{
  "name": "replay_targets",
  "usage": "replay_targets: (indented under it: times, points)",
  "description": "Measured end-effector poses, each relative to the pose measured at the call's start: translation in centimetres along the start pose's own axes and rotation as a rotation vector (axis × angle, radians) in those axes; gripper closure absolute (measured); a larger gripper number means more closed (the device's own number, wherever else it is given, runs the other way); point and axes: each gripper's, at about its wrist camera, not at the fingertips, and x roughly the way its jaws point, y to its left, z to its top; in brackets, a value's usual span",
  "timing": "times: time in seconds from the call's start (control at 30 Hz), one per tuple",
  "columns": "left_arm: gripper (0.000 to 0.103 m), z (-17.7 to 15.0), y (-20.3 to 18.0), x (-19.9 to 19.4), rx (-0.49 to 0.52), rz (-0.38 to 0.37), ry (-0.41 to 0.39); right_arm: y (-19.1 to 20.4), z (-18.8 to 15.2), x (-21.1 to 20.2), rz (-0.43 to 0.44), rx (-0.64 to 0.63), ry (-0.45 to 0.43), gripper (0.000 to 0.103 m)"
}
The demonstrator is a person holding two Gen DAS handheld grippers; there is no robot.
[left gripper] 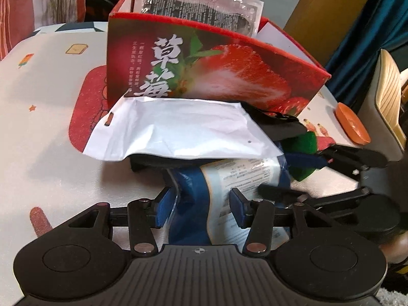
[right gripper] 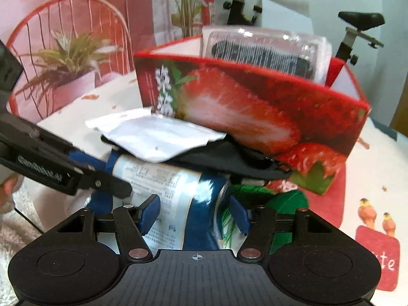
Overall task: Organize soft objects
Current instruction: 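Close the left gripper on the blue package while the right gripper grips it too, then lift the blue package with both grippers and carry it over the red box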
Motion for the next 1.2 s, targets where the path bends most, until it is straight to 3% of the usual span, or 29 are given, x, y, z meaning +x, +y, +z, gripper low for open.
replay_targets:
  times: [0.33, 0.5, 0.6, 0.87, 1.2]
  points:
    - [0.051, 0.8, 0.5, 0.2, 0.02, 0.025, -0.002, 0.4, 0.3, 2.0, 0.051, -0.085, 0.067, 0.047]
    - [0.051, 1.6, -0.1, 0.5, 0.012, 0.016, 0.012, 1.1, 0.7, 1.8, 0.041, -0.12, 0.081, 0.06]
    - [0.051, 1.7, -1.1, 0.5, 0.038, 0.053, 0.009, 1.2, 0.6, 0.9, 0.027, -0.124, 0.067, 0.062]
    - [0.051, 1.5, -2.8, -2.6, 0.044, 0.01, -0.055, 1.0, 0.6, -2.2, 0.019, -0.107, 0.021, 0.064]
    - [0.051, 3.7, -5.1, -7.9, 0.081, -0.032, -0.175, 0.1, 4.2, -6.7, -0.008, -0.139, -0.095, 0.067]
